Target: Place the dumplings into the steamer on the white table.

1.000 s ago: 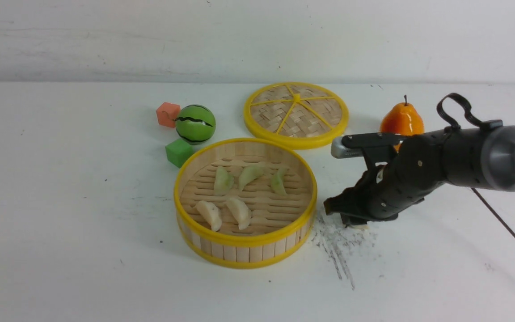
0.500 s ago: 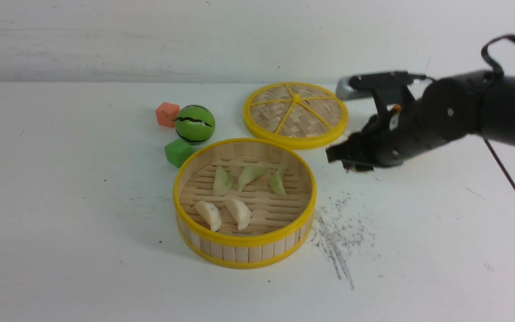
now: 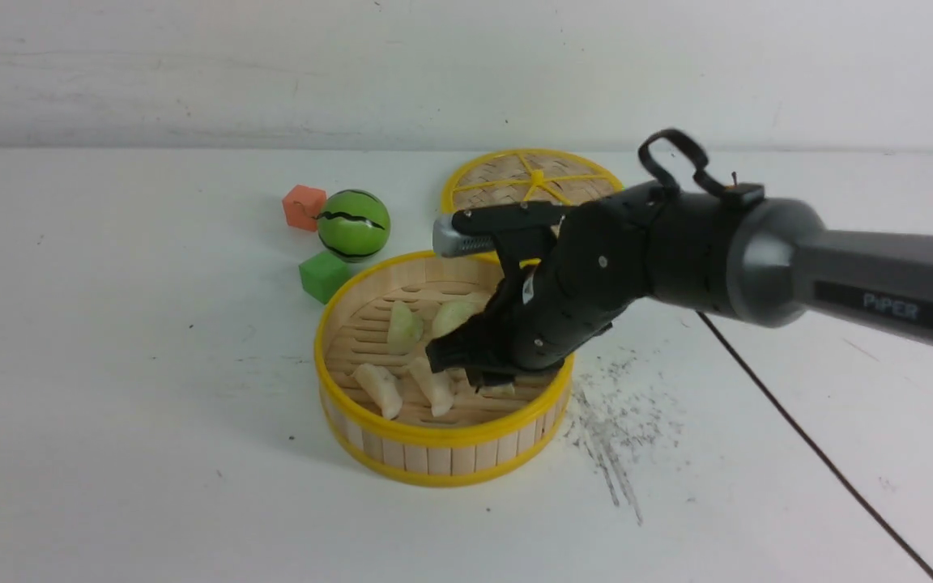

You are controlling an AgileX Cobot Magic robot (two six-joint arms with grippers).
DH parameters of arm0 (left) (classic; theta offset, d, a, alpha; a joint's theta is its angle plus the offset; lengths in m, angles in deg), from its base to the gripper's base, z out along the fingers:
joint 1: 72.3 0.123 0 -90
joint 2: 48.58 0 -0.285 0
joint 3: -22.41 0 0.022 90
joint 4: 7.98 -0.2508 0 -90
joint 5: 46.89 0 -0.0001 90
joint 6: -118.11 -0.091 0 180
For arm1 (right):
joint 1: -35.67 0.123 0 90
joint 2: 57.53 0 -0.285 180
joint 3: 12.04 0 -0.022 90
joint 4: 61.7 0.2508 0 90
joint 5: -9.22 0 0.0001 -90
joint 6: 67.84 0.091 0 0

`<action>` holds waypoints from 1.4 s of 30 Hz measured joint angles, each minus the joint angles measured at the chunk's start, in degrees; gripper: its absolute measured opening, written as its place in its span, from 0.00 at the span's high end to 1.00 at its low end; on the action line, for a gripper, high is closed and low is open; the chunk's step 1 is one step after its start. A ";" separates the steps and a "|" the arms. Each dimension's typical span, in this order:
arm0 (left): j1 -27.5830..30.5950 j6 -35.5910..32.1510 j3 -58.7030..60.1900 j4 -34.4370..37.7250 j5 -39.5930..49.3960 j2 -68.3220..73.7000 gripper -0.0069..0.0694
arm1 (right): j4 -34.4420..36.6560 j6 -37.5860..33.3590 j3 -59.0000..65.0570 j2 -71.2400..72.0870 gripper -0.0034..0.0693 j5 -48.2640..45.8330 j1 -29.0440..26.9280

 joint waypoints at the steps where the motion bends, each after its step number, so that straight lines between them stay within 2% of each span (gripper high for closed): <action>1: 0.00 0.00 0.00 0.00 0.00 0.00 0.69 | -0.05 0.35 0.00 -1.26 0.70 0.00 -0.10; 5: 0.00 0.00 0.00 0.00 0.00 0.00 0.69 | -0.10 0.42 0.00 -1.65 0.66 0.05 -0.10; 9: 0.00 0.00 0.00 0.00 0.00 0.00 0.69 | -0.05 0.42 -0.05 -1.49 0.46 -0.01 -0.10; 12: 0.00 0.00 0.00 0.01 0.00 0.00 0.69 | -0.72 0.42 -0.05 -0.05 0.37 -2.13 -0.10; 18: 0.00 0.00 0.00 0.12 0.00 0.00 0.68 | -7.04 -1.36 0.00 12.18 0.33 -6.67 -0.10; 19: 0.00 0.00 0.00 0.17 0.00 0.00 0.68 | -9.52 -2.73 0.00 18.46 0.34 -8.05 -0.10; 22: 0.00 0.00 0.00 0.17 0.00 0.00 0.68 | -13.96 -4.55 0.22 30.25 0.38 -11.30 -0.10; 24: 0.00 0.00 0.00 0.17 0.00 0.00 0.68 | -17.99 -4.74 2.39 40.36 0.44 -13.08 -0.10; 26: 0.00 0.00 0.00 0.17 0.00 0.00 0.68 | -18.88 -4.74 4.11 43.66 0.46 -13.47 -0.10; 30: 0.00 0.00 0.00 0.17 0.00 0.00 0.67 | -20.64 -3.60 17.21 62.60 0.67 -11.20 -0.10; 35: 0.00 0.00 0.00 0.17 0.00 0.00 0.67 | -20.88 0.76 41.73 82.83 0.95 1.94 -0.10; 38: 0.00 0.00 0.00 0.17 0.00 0.00 0.67 | -21.00 5.79 55.50 93.75 0.98 10.97 -0.10; 42: 0.00 0.00 0.00 0.17 0.00 0.00 0.67 | -21.05 12.83 68.57 105.25 0.98 15.15 -0.10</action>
